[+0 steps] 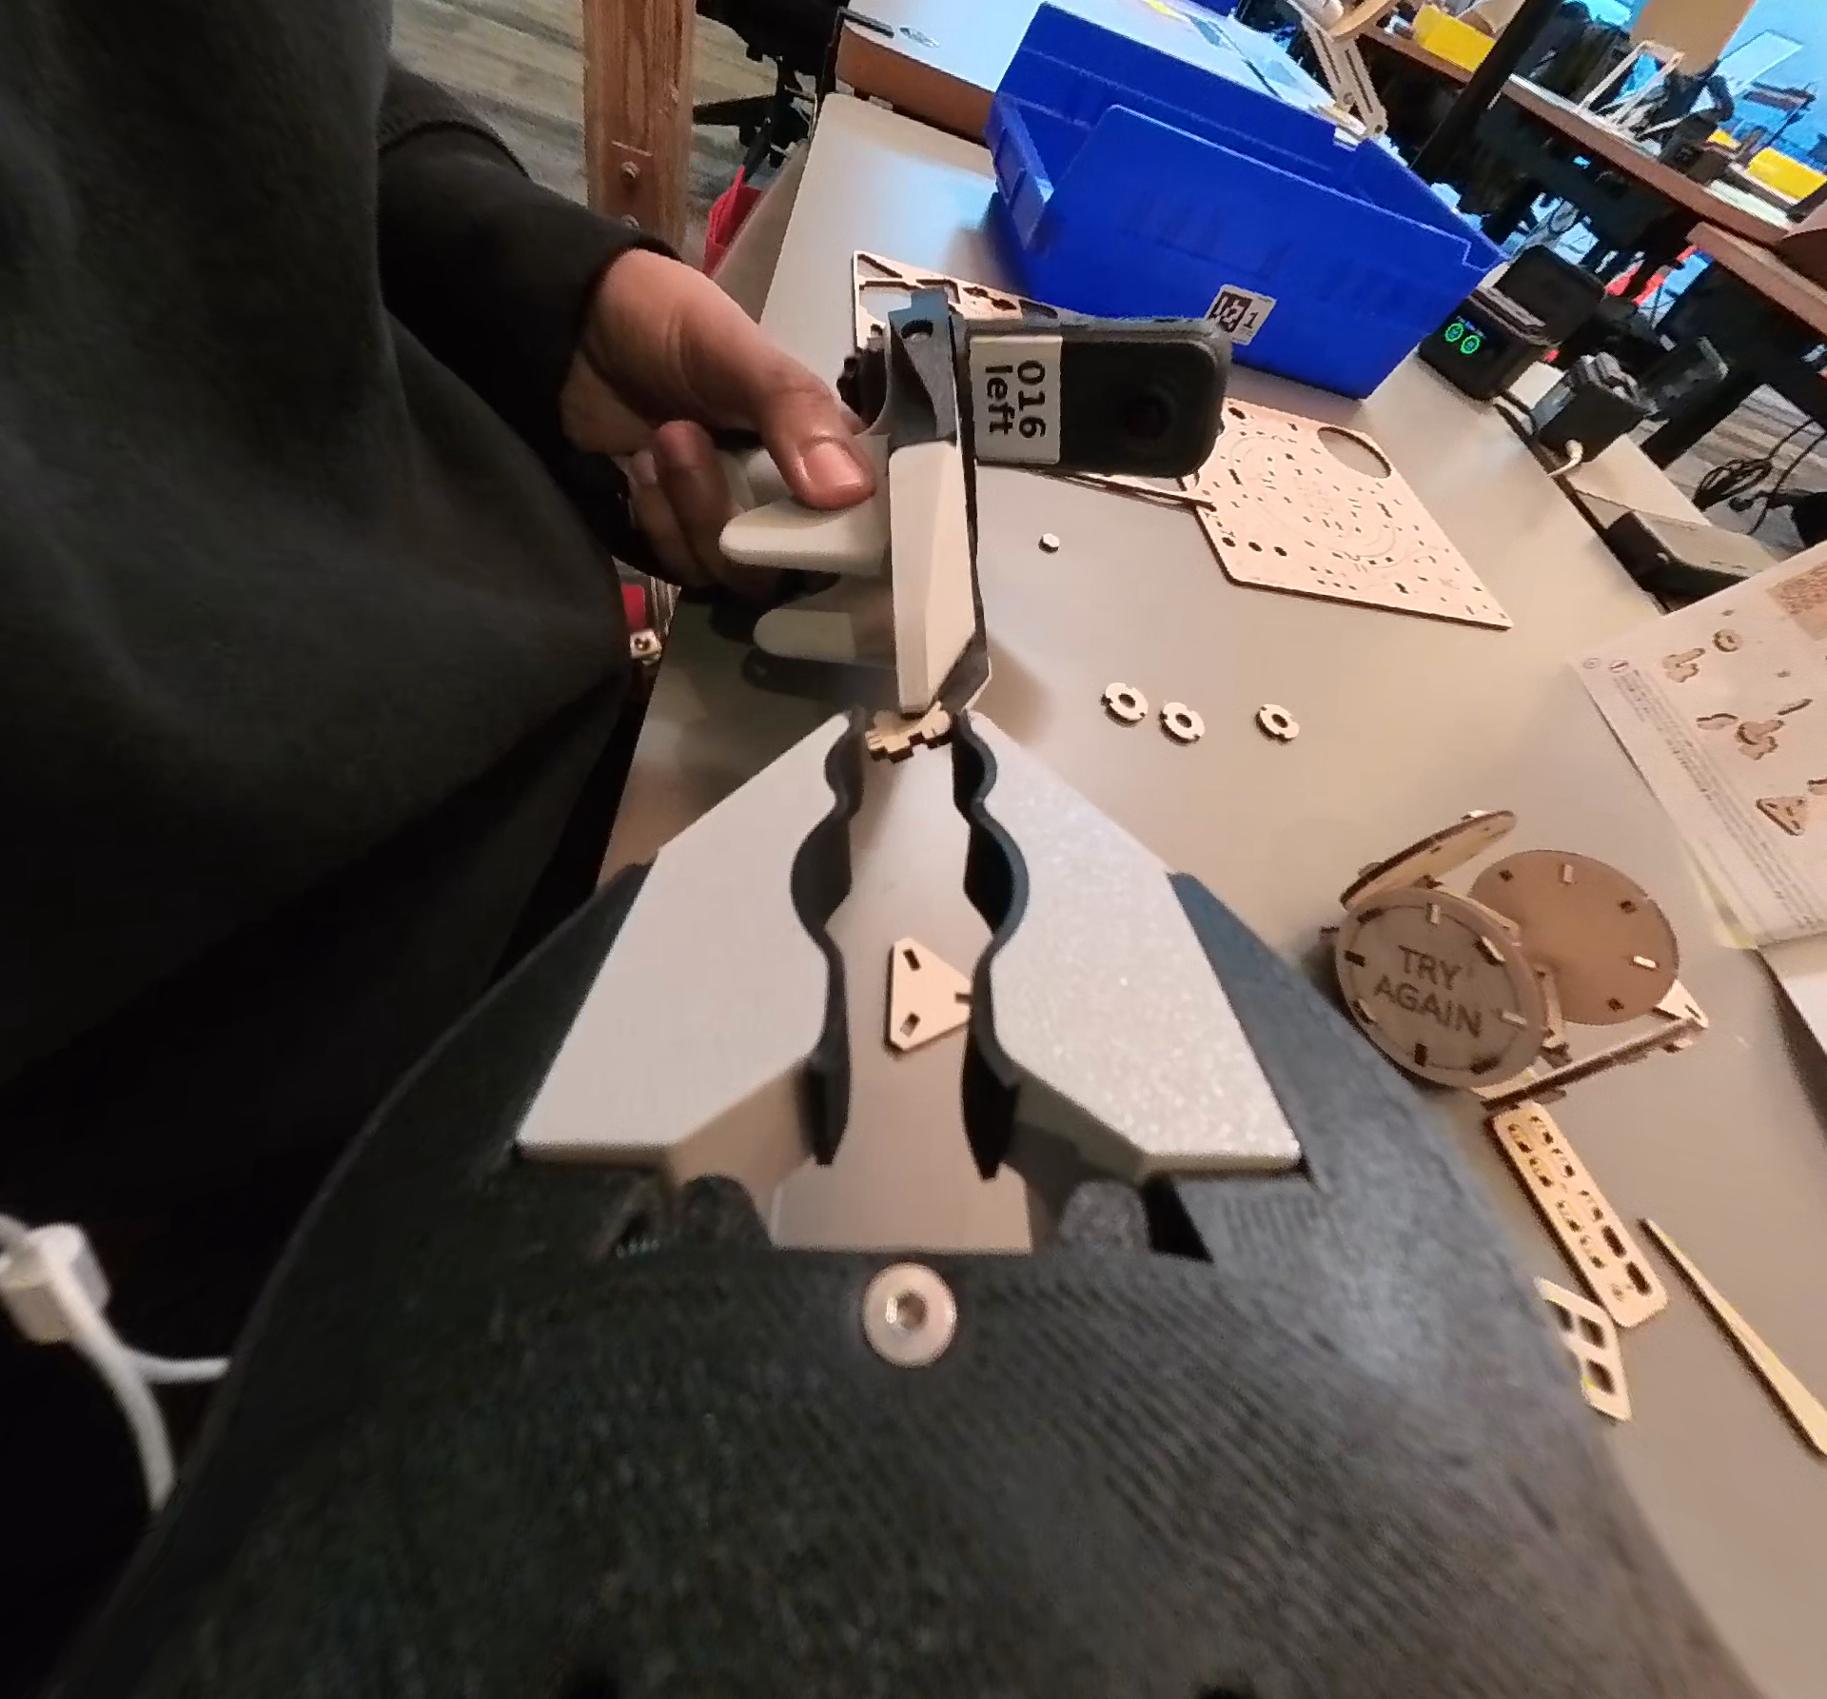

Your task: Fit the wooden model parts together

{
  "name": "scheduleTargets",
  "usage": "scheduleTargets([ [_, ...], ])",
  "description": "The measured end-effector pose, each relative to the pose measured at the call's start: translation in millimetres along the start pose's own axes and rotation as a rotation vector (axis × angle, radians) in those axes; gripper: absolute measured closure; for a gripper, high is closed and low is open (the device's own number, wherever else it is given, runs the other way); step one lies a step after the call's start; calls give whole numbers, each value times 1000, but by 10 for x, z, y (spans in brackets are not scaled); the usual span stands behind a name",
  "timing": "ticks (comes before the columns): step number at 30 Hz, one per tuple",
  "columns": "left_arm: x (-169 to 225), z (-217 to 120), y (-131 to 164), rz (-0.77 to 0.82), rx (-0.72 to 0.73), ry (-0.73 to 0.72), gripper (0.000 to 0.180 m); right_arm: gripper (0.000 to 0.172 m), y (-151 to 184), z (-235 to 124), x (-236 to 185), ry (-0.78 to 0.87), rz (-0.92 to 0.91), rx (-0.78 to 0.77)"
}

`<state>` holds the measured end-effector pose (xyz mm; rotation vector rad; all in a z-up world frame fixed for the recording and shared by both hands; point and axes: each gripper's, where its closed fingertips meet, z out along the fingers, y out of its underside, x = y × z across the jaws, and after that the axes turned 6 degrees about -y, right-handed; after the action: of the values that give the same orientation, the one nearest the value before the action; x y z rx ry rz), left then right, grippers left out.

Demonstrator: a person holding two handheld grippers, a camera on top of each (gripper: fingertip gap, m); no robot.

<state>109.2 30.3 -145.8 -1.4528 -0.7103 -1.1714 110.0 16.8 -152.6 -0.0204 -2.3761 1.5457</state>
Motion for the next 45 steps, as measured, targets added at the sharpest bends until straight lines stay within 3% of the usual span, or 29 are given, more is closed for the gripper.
scheduleTargets([
  [6, -8, -17, -17, 27, 12, -20, 180, 154, -1, 15, 27, 21, 34, 14],
  [8, -41, -51, -76, 66, 51, -64, 180, 136, 28, 7, 108, 61, 83, 15],
  [11, -110, -164, -206, 126, 127, -153, 180, 129, 265, -56, 382, 182, 285, -60],
  [15, -196, -287, -296, 191, 164, -259, 180, 138, 663, -45, 464, 222, 501, -233],
  [18, -226, -313, -308, 197, 171, -279, 180, 151, 685, 2, 468, 250, 400, -277],
  [22, -262, -328, -312, 178, 182, -281, 180, 167, 681, 45, 462, 305, 55, -457],
  [25, -266, -337, -331, 173, 189, -277, 180, 169, 734, 98, 449, 321, -100, -576],
  [35, -261, -345, -328, 166, 187, -264, 180, 172, 905, 112, 531, 347, -192, -737],
  [45, -239, -371, -353, 155, 205, -241, 180, 172, 765, -53, 598, 376, -130, -605],
])
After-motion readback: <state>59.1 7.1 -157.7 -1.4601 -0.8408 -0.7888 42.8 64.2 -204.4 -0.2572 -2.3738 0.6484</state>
